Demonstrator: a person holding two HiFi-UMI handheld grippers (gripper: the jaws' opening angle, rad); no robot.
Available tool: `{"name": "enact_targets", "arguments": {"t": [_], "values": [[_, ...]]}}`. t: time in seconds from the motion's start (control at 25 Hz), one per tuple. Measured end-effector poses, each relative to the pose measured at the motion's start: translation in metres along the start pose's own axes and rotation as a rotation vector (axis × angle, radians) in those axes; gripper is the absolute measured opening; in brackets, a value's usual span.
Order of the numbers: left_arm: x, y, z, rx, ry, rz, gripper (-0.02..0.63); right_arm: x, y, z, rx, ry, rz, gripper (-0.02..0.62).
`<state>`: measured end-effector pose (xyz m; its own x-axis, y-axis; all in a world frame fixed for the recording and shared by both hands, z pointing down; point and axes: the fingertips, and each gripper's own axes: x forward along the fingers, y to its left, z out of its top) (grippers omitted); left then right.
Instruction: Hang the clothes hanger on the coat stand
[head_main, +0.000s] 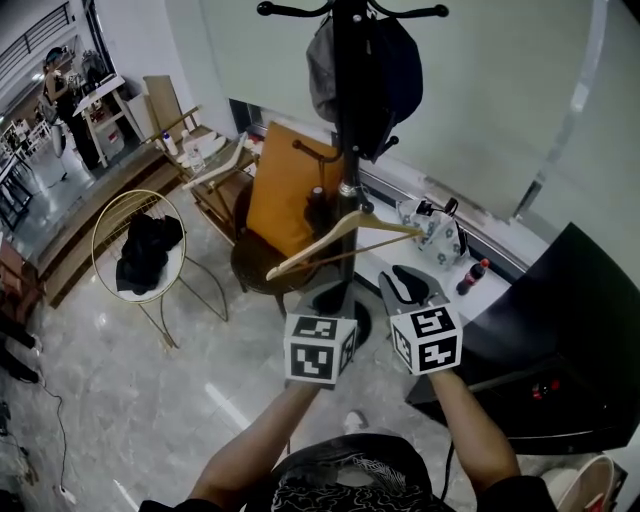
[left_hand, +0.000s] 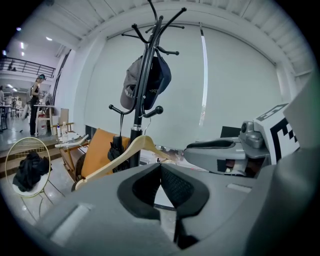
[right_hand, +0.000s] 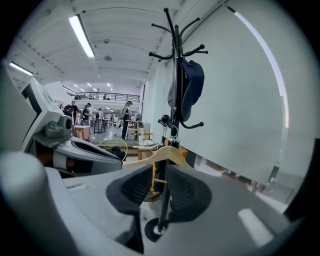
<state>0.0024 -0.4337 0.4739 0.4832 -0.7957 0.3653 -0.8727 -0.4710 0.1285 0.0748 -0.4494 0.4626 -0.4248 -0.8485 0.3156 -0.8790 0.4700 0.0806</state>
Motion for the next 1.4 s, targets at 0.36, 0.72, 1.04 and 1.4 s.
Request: {"name": "enact_targets", "arguments": {"t": [0.36, 0.72, 1.04, 1.4], "values": [[-0.016, -0.013, -0.004, -0.003, -0.016, -0.012, 0.005, -0.025, 0.026, 0.004, 0.069, -0.016, 0.043, 0.04], [-0.022, -0.026, -0.007, 0.002, -0.016, -0.019, 0.005, -0.042, 0.04, 0.004, 0.107, -0.02, 0.084, 0.002], [-0.023, -0.032, -0.007, 0.017, -0.02, -0.021, 0.005, -0.048, 0.038, 0.001, 0.109, -0.022, 0.083, 0.002], [-0.024, -0.032, -0.006, 0.017, -0.019, -0.018, 0.005, -0.047, 0.04, 0.002, 0.112, -0.026, 0.097, 0.002]]}}
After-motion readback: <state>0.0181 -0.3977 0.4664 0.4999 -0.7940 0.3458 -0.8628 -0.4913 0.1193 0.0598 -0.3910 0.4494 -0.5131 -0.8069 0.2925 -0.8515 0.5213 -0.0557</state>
